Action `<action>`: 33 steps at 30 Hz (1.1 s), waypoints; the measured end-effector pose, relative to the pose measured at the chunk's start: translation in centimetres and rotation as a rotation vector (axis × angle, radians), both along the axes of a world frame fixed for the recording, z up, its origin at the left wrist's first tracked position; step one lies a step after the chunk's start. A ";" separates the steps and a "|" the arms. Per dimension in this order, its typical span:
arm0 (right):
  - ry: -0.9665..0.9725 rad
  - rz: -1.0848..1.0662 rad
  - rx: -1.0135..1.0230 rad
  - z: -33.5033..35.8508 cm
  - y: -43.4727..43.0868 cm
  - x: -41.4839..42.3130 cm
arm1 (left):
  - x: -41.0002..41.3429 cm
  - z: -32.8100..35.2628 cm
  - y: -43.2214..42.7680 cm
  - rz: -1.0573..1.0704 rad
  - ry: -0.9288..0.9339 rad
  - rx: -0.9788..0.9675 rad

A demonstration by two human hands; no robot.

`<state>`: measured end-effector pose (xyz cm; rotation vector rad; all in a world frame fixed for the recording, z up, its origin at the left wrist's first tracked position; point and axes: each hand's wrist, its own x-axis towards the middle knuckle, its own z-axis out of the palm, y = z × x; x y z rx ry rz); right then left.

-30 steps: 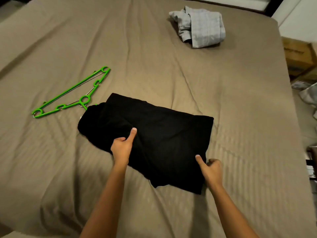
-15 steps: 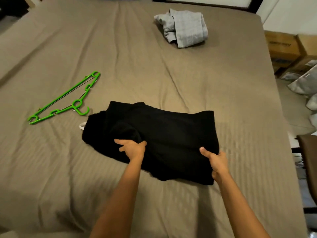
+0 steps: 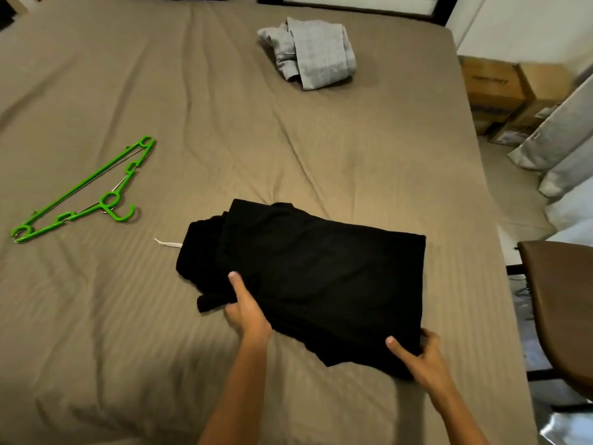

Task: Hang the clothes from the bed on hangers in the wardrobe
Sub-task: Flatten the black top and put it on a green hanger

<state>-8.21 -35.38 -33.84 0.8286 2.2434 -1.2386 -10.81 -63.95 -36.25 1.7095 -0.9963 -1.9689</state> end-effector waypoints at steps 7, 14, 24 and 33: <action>-0.072 -0.012 0.076 -2.2 0.3 0.7 | -0.3 0.8 -1.5 0.024 0.148 0.101; 0.395 0.519 0.425 1.7 -8.3 -6.5 | 2.3 2.3 -4.6 -0.032 0.250 0.078; 0.294 1.018 0.062 1.5 -27.7 -20.6 | 1.3 2.3 -7.1 -0.209 0.420 0.213; 0.761 0.635 0.303 1.3 -29.9 -20.5 | 0.4 1.6 -11.7 -0.232 0.414 -0.061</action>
